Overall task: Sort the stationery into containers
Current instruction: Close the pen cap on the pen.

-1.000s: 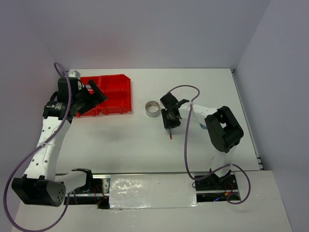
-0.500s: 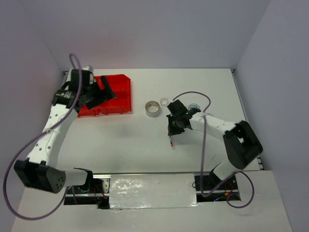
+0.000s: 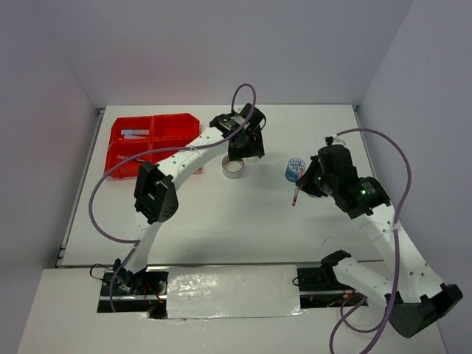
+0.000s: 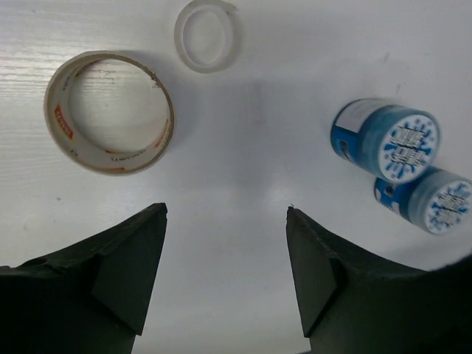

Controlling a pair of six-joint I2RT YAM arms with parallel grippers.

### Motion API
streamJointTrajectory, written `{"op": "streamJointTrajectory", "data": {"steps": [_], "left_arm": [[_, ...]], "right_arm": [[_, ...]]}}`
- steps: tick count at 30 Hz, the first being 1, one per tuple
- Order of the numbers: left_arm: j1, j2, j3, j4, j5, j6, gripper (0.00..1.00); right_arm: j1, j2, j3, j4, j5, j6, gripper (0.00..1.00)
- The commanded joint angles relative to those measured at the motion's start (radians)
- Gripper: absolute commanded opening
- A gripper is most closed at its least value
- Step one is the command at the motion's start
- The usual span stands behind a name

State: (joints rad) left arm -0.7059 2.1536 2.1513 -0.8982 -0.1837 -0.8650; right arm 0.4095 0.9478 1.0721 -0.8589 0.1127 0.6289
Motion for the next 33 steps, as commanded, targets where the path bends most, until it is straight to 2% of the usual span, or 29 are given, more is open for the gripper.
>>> {"op": "streamJointTrajectory", "data": {"steps": [1, 6, 14, 19, 28, 33], "left_arm": [[-0.001, 0.063, 0.074, 0.004, -0.053, -0.088, 0.77], [-0.036, 0.155, 0.122, 0.157, -0.039, -0.059, 0.72], [-0.043, 0.242, 0.111, 0.263, -0.063, 0.007, 0.7], [-0.046, 0.278, 0.131, 0.26, -0.128, 0.023, 0.69], [-0.055, 0.308, 0.076, 0.37, -0.069, 0.075, 0.67], [-0.064, 0.348, 0.117, 0.309, -0.117, 0.05, 0.64]], "right_arm": [[0.002, -0.065, 0.034, -0.144, 0.038, 0.025, 0.0], [0.0, -0.139, -0.04, -0.137, -0.016, 0.008, 0.0], [0.002, -0.176, -0.115, -0.095, -0.094, -0.017, 0.0], [0.002, -0.184, -0.159, -0.063, -0.131, -0.026, 0.0], [0.0, -0.181, -0.164, -0.048, -0.146, -0.04, 0.0], [0.0, -0.187, -0.179, -0.043, -0.157, -0.047, 0.0]]}}
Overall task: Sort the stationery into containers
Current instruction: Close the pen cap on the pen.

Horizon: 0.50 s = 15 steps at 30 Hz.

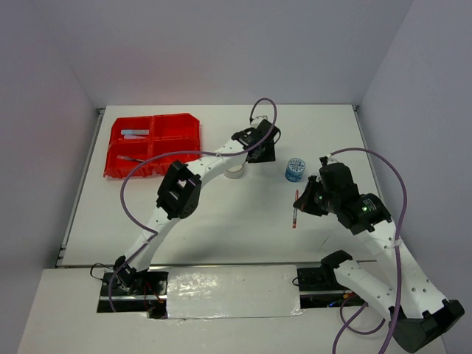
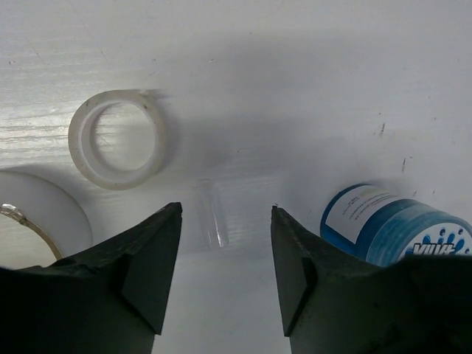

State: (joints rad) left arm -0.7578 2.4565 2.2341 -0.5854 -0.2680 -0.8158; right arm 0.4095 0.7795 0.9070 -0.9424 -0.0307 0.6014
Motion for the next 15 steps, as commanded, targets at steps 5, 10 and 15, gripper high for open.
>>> {"op": "streamJointTrajectory", "data": {"steps": [5, 10, 15], "left_arm": [[-0.028, 0.062, 0.027, -0.007, -0.083, 0.007, 0.59], [-0.031, 0.088, 0.033, -0.007, -0.083, 0.004, 0.59], [-0.035, 0.107, 0.033, -0.033, -0.1, -0.011, 0.56]], "right_arm": [[-0.001, -0.02, -0.014, 0.044, -0.023, -0.031, 0.0], [0.0, -0.017, -0.011, 0.037, -0.029, -0.048, 0.0], [0.0, -0.014, -0.011, 0.04, -0.037, -0.061, 0.0]]}}
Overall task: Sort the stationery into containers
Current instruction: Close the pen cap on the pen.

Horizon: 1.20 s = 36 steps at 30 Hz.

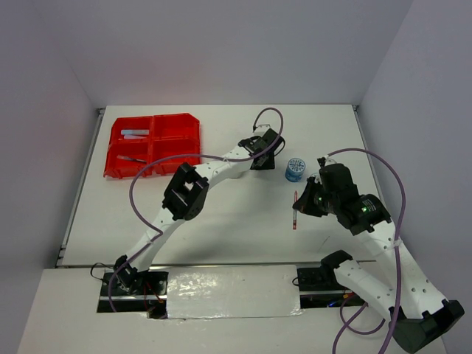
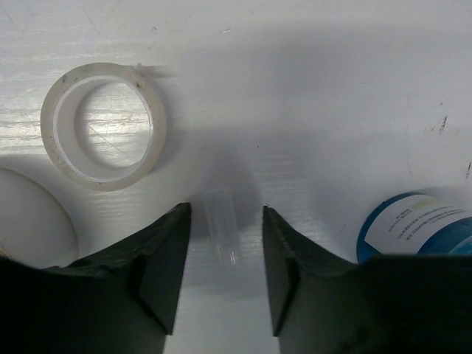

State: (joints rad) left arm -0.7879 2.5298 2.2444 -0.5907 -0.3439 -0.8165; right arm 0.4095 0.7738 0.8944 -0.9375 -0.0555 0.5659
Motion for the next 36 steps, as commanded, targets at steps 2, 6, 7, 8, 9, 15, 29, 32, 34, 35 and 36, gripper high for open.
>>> {"op": "streamJointTrajectory", "data": {"steps": [2, 6, 7, 8, 9, 15, 29, 32, 34, 35, 36], "left_arm": [[-0.01, 0.032, 0.018, -0.046, -0.049, -0.027, 0.51], [-0.023, 0.015, -0.017, -0.104, -0.089, -0.07, 0.49], [-0.025, 0.014, -0.025, -0.106, -0.093, -0.076, 0.5], [-0.025, 0.018, -0.028, -0.109, -0.092, -0.078, 0.5], [-0.025, 0.021, -0.025, -0.112, -0.089, -0.078, 0.5], [-0.036, 0.064, 0.02, -0.184, -0.099, -0.081, 0.41], [-0.031, 0.087, -0.035, -0.238, -0.066, -0.015, 0.43], [-0.031, 0.084, -0.071, -0.236, -0.049, -0.01, 0.45], [-0.031, 0.087, -0.081, -0.236, -0.032, 0.005, 0.45], [-0.031, 0.09, -0.081, -0.238, -0.024, 0.013, 0.45], [-0.031, 0.101, -0.078, -0.244, -0.018, 0.019, 0.43]], "right_arm": [[-0.003, -0.005, 0.006, 0.035, -0.015, -0.032, 0.0], [-0.001, 0.002, 0.018, 0.045, -0.023, -0.038, 0.0], [-0.003, 0.004, 0.023, 0.046, -0.024, -0.04, 0.0], [-0.001, 0.007, 0.024, 0.051, -0.033, -0.041, 0.0], [-0.003, 0.007, 0.028, 0.051, -0.038, -0.041, 0.0], [-0.001, 0.004, 0.037, 0.054, -0.047, -0.052, 0.0], [-0.001, -0.011, 0.031, 0.094, -0.089, -0.038, 0.0], [0.0, -0.031, 0.028, 0.115, -0.106, -0.025, 0.0], [-0.001, -0.039, 0.041, 0.118, -0.107, -0.021, 0.0], [-0.001, -0.041, 0.046, 0.117, -0.109, -0.021, 0.0], [0.0, -0.045, 0.051, 0.117, -0.109, -0.021, 0.0]]}}
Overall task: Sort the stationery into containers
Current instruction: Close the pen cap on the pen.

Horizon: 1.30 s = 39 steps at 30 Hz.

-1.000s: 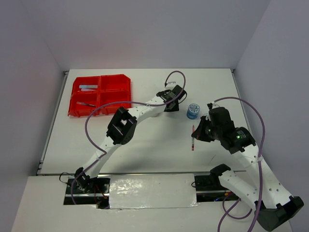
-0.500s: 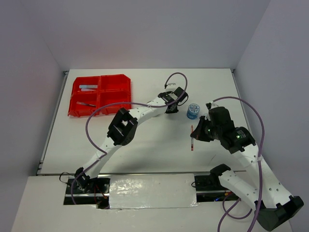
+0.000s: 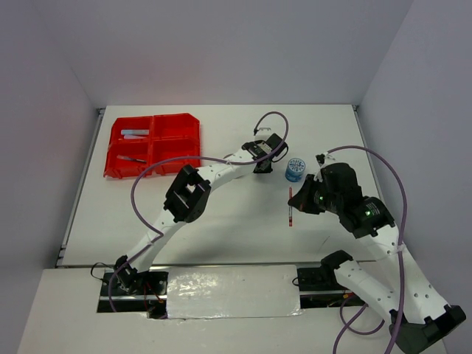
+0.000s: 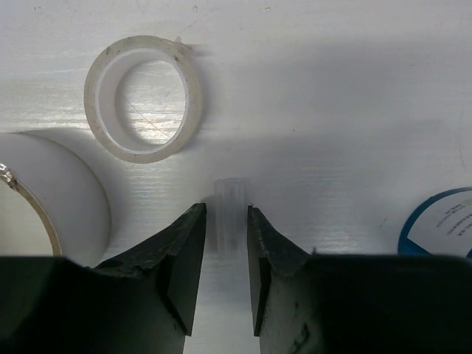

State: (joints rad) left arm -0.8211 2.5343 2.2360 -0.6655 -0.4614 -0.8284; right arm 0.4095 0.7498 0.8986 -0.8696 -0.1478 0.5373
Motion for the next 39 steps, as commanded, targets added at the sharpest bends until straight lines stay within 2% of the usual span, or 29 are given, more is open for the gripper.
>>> {"op": "streamJointTrajectory", "data": {"steps": [1, 5, 6, 8, 11, 12, 16, 17, 20, 25, 27, 32, 36, 39], "left_arm": [[0.002, 0.101, -0.058, -0.177, 0.11, 0.038, 0.41], [0.013, 0.136, -0.036, -0.212, 0.164, 0.052, 0.26], [0.013, 0.138, -0.039, -0.213, 0.174, 0.055, 0.15], [0.019, 0.138, -0.049, -0.227, 0.199, 0.058, 0.0], [0.02, 0.071, -0.099, -0.229, 0.228, 0.069, 0.0], [0.02, 0.035, -0.163, -0.212, 0.239, 0.075, 0.0], [0.028, -0.19, -0.318, -0.053, 0.309, 0.115, 0.0], [0.03, -0.272, -0.331, -0.036, 0.319, 0.118, 0.0], [0.042, -0.382, -0.325, -0.037, 0.336, 0.129, 0.0], [0.088, -0.495, -0.32, -0.1, 0.333, 0.097, 0.0], [0.108, -0.578, -0.357, -0.086, 0.34, 0.084, 0.0], [0.143, -0.785, -0.443, -0.036, 0.36, 0.028, 0.0], [0.149, -0.951, -0.593, 0.07, 0.351, -0.044, 0.0], [0.152, -1.087, -0.706, 0.121, 0.333, -0.11, 0.0]], "right_arm": [[0.0, -0.026, 0.048, 0.05, -0.021, 0.009, 0.0], [-0.001, -0.043, 0.052, 0.057, -0.027, 0.01, 0.0], [-0.001, -0.049, 0.053, 0.06, -0.029, 0.01, 0.0], [-0.001, -0.056, 0.051, 0.072, -0.038, 0.009, 0.0], [-0.001, -0.064, 0.03, 0.107, -0.07, -0.013, 0.0], [0.0, -0.064, 0.019, 0.118, -0.079, -0.017, 0.0], [-0.001, -0.084, -0.058, 0.199, -0.133, 0.001, 0.0], [-0.003, -0.095, -0.072, 0.236, -0.147, 0.009, 0.0], [-0.003, -0.081, -0.109, 0.262, -0.145, 0.03, 0.0], [-0.001, -0.044, -0.168, 0.351, -0.205, 0.029, 0.0], [0.0, -0.015, -0.203, 0.424, -0.266, 0.027, 0.0], [0.015, 0.042, -0.21, 0.55, -0.285, 0.087, 0.0], [0.106, 0.104, -0.153, 0.644, -0.286, 0.145, 0.0], [0.241, 0.175, -0.075, 0.695, -0.216, 0.15, 0.0]]}}
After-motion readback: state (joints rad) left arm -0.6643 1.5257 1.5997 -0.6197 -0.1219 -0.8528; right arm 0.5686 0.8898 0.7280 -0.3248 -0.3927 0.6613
